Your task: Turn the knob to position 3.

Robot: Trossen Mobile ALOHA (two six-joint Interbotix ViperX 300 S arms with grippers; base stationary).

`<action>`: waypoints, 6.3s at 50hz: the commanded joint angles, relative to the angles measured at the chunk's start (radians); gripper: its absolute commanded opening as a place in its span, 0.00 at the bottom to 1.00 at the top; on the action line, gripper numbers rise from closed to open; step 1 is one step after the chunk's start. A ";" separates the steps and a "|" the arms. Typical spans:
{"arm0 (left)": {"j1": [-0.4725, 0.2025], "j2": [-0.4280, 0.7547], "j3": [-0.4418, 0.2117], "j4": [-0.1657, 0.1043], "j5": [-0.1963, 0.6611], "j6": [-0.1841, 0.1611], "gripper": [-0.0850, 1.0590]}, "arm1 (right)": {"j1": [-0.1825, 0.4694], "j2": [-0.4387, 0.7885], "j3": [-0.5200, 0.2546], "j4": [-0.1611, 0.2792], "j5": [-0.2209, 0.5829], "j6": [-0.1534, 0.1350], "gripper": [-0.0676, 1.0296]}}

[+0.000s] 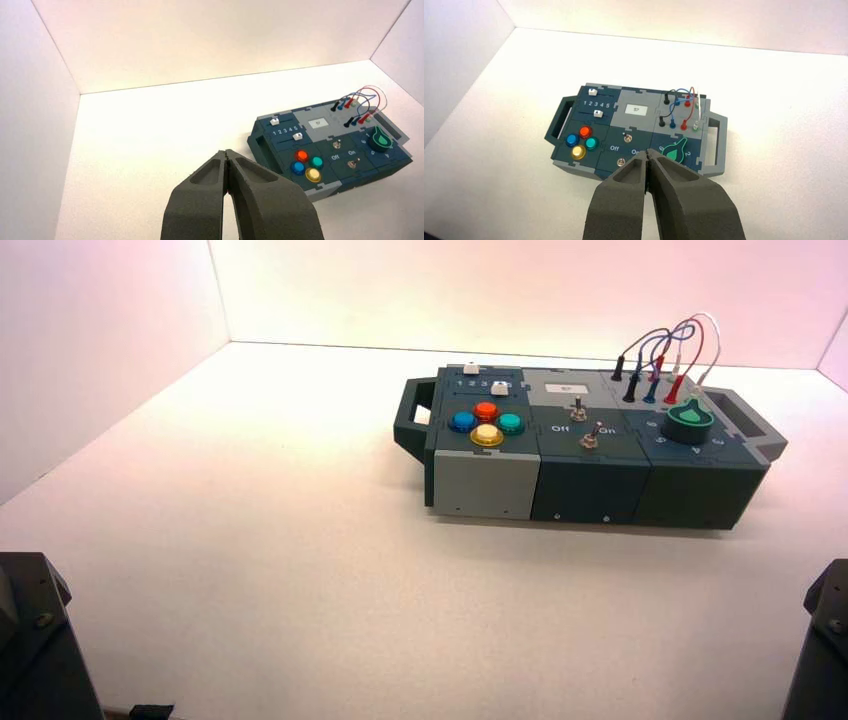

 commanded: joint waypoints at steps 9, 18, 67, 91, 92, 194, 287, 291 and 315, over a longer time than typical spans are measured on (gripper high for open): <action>0.002 0.043 -0.061 -0.003 -0.006 -0.003 0.05 | 0.002 0.086 -0.051 0.003 -0.037 -0.008 0.04; 0.002 0.060 -0.078 -0.006 -0.006 -0.003 0.05 | 0.002 0.118 -0.058 0.003 -0.046 -0.008 0.04; 0.002 0.212 -0.146 -0.011 0.002 0.028 0.05 | -0.002 0.847 -0.176 0.000 -0.144 -0.008 0.04; 0.000 0.216 -0.153 -0.011 0.005 0.029 0.05 | -0.048 1.065 -0.169 -0.041 -0.181 -0.002 0.04; 0.002 0.218 -0.153 -0.011 0.005 0.029 0.05 | -0.054 1.065 -0.167 -0.043 -0.181 -0.002 0.04; 0.002 0.195 -0.216 -0.009 0.041 0.038 0.05 | -0.092 1.290 -0.221 -0.067 -0.235 -0.003 0.04; 0.002 0.199 -0.238 -0.009 0.035 0.058 0.05 | -0.101 1.200 -0.146 -0.083 -0.153 0.002 0.04; 0.002 0.198 -0.238 -0.008 0.035 0.060 0.05 | -0.101 1.193 -0.143 -0.083 -0.153 0.003 0.04; 0.000 0.198 -0.247 -0.008 0.037 0.066 0.05 | -0.101 1.184 -0.132 -0.084 -0.143 0.003 0.04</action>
